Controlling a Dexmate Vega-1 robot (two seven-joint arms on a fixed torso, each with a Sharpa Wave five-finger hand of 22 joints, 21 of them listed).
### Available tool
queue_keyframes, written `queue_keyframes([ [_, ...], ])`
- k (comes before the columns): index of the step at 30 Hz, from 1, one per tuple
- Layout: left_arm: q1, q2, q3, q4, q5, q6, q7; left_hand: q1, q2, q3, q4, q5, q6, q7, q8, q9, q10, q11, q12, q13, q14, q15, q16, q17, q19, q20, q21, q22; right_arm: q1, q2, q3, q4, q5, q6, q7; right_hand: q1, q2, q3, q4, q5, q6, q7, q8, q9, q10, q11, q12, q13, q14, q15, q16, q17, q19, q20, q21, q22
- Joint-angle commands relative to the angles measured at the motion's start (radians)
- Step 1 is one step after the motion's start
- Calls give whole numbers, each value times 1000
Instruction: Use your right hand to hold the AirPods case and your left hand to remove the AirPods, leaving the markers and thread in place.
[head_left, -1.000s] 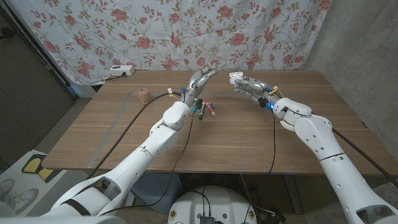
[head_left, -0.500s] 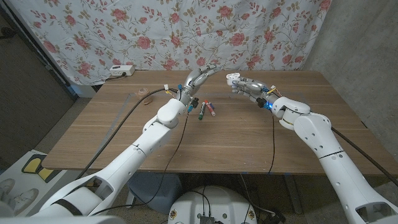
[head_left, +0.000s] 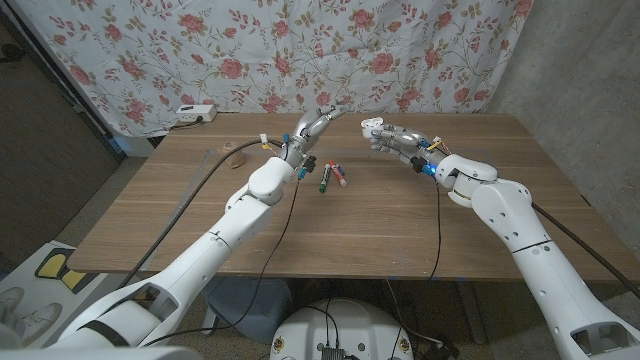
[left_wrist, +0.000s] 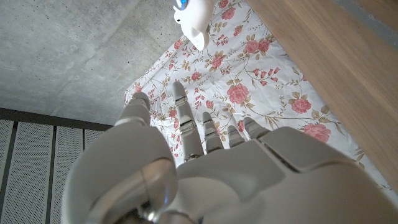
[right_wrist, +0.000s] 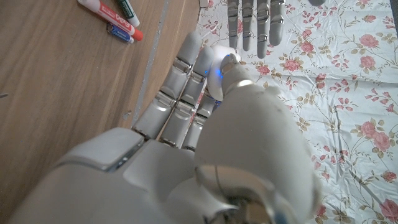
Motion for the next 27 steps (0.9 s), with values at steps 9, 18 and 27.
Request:
queue_keyframes([
  [9,-30,81,-18,-83,78,75,-45,20,2,51,-32,61,-107,-18,-59,14,-51,18,-11,1,-48,11,-4,0,-35,18,2,2,7,-2,1,-1,-11,-18,-8,1,11,-3,4,7,3,3,-6,5,28,-19,79,65,7,-105,-3,5,-4,-55,9,0],
  [18,-28,115,-26,-149,148,120,-35,26,7,65,-35,86,-109,-10,-63,17,-58,24,-11,1,-55,14,-3,1,-41,26,2,2,12,0,2,3,-14,-24,-12,2,10,-4,4,7,3,4,-9,5,28,-20,79,67,7,-105,-5,7,-5,-55,14,-1],
  [27,-6,147,-53,-228,211,186,-13,22,-1,70,-34,103,-93,-3,-58,20,-60,29,-9,1,-58,14,-1,2,-44,30,3,2,16,4,3,11,-17,-19,-10,2,10,-4,4,7,3,3,-11,6,28,-21,78,66,8,-105,-5,8,-7,-55,17,-1],
])
